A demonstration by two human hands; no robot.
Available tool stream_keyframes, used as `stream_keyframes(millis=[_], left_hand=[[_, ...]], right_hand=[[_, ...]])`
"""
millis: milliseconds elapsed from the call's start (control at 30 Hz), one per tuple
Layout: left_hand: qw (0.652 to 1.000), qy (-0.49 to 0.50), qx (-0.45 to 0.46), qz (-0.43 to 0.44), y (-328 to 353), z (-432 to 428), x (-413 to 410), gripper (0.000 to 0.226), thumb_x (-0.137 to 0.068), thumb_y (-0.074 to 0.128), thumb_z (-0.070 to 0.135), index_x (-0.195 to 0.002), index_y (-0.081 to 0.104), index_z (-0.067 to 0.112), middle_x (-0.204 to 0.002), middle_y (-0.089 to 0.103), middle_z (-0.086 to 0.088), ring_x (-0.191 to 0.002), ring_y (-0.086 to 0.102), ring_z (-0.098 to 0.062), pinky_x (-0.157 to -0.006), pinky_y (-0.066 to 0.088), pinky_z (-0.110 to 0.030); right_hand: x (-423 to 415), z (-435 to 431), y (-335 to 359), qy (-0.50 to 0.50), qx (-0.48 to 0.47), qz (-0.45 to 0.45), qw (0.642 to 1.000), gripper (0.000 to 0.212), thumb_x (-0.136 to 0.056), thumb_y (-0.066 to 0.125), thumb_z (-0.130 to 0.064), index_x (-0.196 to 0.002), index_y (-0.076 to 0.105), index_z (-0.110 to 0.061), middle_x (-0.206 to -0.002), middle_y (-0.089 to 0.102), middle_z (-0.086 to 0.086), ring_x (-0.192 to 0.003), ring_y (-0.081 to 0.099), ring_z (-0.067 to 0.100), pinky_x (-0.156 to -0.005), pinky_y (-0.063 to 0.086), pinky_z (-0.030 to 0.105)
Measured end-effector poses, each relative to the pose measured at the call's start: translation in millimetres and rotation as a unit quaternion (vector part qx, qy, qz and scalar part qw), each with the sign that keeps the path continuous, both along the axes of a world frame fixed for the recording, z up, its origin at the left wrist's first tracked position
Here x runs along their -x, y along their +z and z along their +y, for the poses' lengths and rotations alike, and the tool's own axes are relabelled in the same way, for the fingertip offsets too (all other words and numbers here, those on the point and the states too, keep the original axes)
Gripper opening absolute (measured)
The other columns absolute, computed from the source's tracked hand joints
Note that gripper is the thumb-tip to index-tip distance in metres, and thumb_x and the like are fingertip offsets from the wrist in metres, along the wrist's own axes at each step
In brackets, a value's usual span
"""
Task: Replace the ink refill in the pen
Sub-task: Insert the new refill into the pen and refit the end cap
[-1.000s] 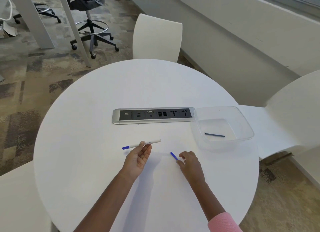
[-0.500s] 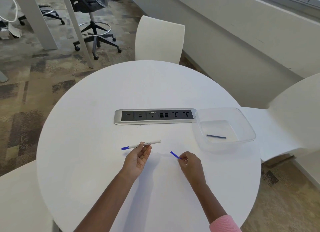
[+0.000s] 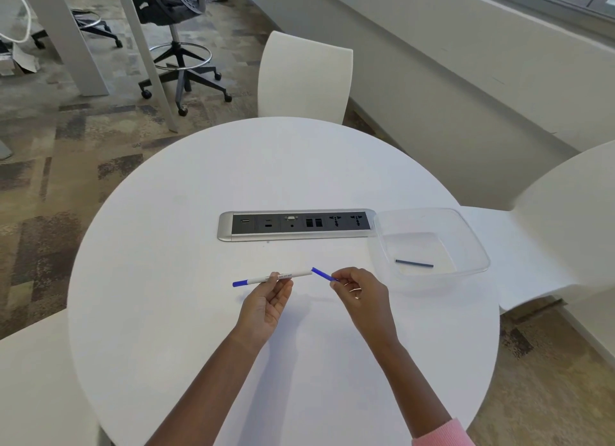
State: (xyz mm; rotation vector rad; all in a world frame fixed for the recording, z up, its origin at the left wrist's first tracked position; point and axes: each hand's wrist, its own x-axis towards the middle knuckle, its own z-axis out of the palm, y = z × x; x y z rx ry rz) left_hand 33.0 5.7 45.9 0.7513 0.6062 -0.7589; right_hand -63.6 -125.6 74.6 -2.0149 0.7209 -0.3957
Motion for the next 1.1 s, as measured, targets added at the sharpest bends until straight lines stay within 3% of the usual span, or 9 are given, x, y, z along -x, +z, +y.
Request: stream_keyframes(millis=[233, 333, 567, 733, 967, 1100], left_hand=[[1.000, 0.004, 0.002, 0.002, -1.9, -0.6, 0.2, 0.014, -0.089, 0.053, 0.006, -0.079, 0.060, -0.001, -0.055, 0.071, -0.011, -0.052, 0.070, -0.018, -0.064, 0.059, -0.030], [1.000, 0.006, 0.004, -0.001, -1.6, -0.4, 1.2, 0.014, -0.088, 0.053, 0.005, -0.078, 0.060, -0.001, -0.055, 0.071, -0.011, -0.052, 0.069, -0.018, -0.052, 0.059, -0.025], [0.998, -0.003, -0.014, -0.056, 2.1, -2.3, 2.0, 0.014, -0.089, 0.052, 0.004, -0.079, 0.060, 0.000, -0.055, 0.071, -0.007, -0.053, 0.069, -0.014, -0.053, 0.059, -0.023], [0.997, -0.005, -0.006, -0.082, 8.5, -5.4, 0.8, 0.014, -0.090, 0.051, 0.005, -0.080, 0.059, 0.001, -0.055, 0.071, -0.006, -0.055, 0.070, -0.014, -0.053, 0.058, -0.022], [0.993, -0.011, 0.008, -0.117, 14.6, -10.3, -0.6, 0.011, -0.090, 0.050, 0.006, -0.084, 0.059, 0.003, -0.059, 0.073, -0.004, -0.059, 0.071, -0.014, -0.054, 0.058, -0.021], [0.993, -0.011, 0.023, -0.112, 17.2, -10.9, -0.3, 0.011, -0.090, 0.050, 0.005, -0.084, 0.059, 0.002, -0.060, 0.073, -0.005, -0.059, 0.071, -0.014, -0.053, 0.057, -0.021]], right_hand=[[0.9, 1.1, -0.1, 0.003, 0.011, 0.007, 1.000, 0.010, -0.081, 0.062, -0.006, -0.088, 0.066, -0.010, -0.082, 0.063, -0.001, -0.068, 0.056, 0.003, -0.062, 0.041, 0.002], [1.6, 0.4, 0.9, 0.012, 0.040, 0.013, 0.999, 0.010, -0.081, 0.061, -0.005, -0.089, 0.067, -0.009, -0.082, 0.062, 0.002, -0.066, 0.055, 0.003, -0.062, 0.041, 0.003], [2.6, -4.2, 6.9, 0.058, 0.146, 0.018, 0.987, 0.011, -0.083, 0.058, -0.002, -0.089, 0.066, -0.006, -0.086, 0.062, 0.011, -0.073, 0.057, 0.021, -0.070, 0.047, 0.028], [1.8, -5.8, 11.6, 0.036, 0.107, -0.006, 0.994, 0.012, -0.083, 0.058, -0.002, -0.087, 0.067, -0.009, -0.083, 0.061, 0.004, -0.066, 0.054, 0.007, -0.065, 0.041, 0.007], [1.2, -6.3, 16.5, -0.002, 0.050, -0.037, 0.998, 0.012, -0.086, 0.056, -0.007, -0.084, 0.067, -0.011, -0.071, 0.058, -0.006, -0.067, 0.053, 0.010, -0.060, 0.039, 0.006], [3.0, -8.5, 19.9, 0.003, 0.032, -0.058, 0.998, 0.014, -0.084, 0.058, -0.003, -0.087, 0.068, -0.013, -0.078, 0.060, -0.007, -0.074, 0.056, 0.005, -0.064, 0.039, 0.004]])
